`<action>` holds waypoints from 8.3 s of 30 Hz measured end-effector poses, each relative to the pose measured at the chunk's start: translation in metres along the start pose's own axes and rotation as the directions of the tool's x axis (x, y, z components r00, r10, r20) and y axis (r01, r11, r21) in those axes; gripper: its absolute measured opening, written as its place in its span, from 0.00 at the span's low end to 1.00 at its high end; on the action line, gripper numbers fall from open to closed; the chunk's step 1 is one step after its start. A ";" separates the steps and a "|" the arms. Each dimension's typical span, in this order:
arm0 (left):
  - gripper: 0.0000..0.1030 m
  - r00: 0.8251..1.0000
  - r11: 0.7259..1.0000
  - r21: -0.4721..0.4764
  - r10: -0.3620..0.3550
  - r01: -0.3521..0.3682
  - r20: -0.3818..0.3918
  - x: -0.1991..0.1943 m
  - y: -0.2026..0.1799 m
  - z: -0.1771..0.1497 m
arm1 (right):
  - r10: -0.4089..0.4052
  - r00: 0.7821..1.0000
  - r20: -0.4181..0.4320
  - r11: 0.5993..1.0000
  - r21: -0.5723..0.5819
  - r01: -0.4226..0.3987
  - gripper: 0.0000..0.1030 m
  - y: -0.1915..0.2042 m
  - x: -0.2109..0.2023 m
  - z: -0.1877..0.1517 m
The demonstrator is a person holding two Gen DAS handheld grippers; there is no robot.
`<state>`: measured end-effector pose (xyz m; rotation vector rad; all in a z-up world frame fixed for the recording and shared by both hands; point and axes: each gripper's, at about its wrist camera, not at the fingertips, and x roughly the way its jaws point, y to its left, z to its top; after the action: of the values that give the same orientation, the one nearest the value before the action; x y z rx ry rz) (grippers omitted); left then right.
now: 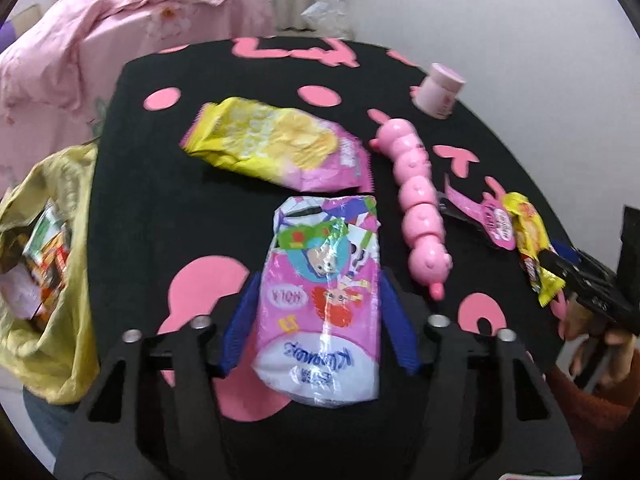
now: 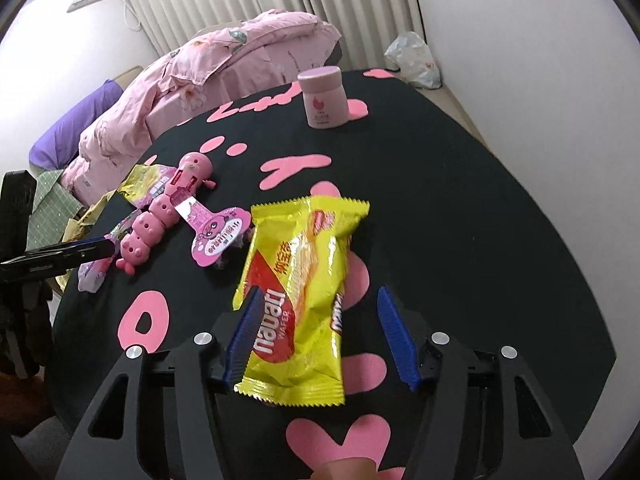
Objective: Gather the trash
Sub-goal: 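Grasp the pink printed wrapper with the left tool while the right tool holds the yellow wafer, then lift the pink wrapper with the left tool while the right tool holds the yellow wafer, then carry the pink wrapper with the left tool over the trash bag while the right tool carries the wafer, then open the left tool to drop the pink wrapper while the right tool drops the wafer, then move the left tool to the yellow chip bag while the right tool reaches the pink lollipop wrapper, then grasp the yellow chip bag with the left tool while the right tool grasps the pink lollipop wrapper, then carry the chip bag with the left tool over the trash bag while the right tool carries the lollipop wrapper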
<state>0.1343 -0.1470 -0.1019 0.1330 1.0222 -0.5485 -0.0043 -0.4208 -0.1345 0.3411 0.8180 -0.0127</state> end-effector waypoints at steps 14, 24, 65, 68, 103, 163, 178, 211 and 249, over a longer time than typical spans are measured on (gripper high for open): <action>0.18 0.996 0.990 -0.117 -0.073 0.079 0.051 -0.021 0.018 -0.024 | 0.016 1.000 -0.009 1.000 0.024 -0.016 0.54 0.017 0.002 0.013; 0.18 0.996 0.990 -0.118 -0.069 0.075 0.053 -0.022 0.017 -0.026 | -0.023 0.998 -0.063 0.997 -0.069 0.018 0.42 0.040 0.021 0.015; 0.18 0.923 0.977 -0.202 0.143 -0.073 0.358 -0.120 0.108 -0.023 | 0.175 0.970 0.166 0.929 -0.355 -0.107 0.25 0.168 -0.034 0.098; 0.18 0.907 0.952 -0.280 0.219 -0.119 0.359 -0.127 0.150 -0.024 | 0.221 0.966 0.138 0.899 -0.412 -0.147 0.25 0.202 -0.018 0.107; 0.53 0.911 0.807 -0.589 0.276 -0.046 0.306 -0.104 0.305 -0.057 | 0.302 0.921 -0.245 0.663 -0.641 -0.388 0.50 0.425 0.186 0.096; 0.67 0.979 0.992 0.029 -0.124 0.121 0.163 0.009 0.059 0.079 | -0.003 0.998 -0.067 0.952 -0.307 -0.018 0.52 0.065 0.048 0.036; 0.61 1.000 0.983 0.184 -0.026 0.025 0.003 0.055 0.023 0.082 | -0.004 0.999 -0.046 0.955 -0.296 -0.010 0.52 0.057 0.043 0.029; 0.16 0.987 0.986 -0.047 -0.161 0.162 0.026 0.018 0.034 0.031 | 0.071 0.996 -0.045 0.929 -0.362 -0.083 0.47 0.055 0.035 0.049; 0.13 0.925 0.902 -0.419 0.241 -0.101 0.295 -0.134 0.224 -0.040 | 0.237 0.967 0.098 0.794 -0.593 -0.134 0.47 0.280 0.008 0.108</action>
<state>0.1602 0.1087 -0.0435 -0.2264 0.7530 -0.1798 0.1177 -0.1879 0.0104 -0.1677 0.5791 0.3886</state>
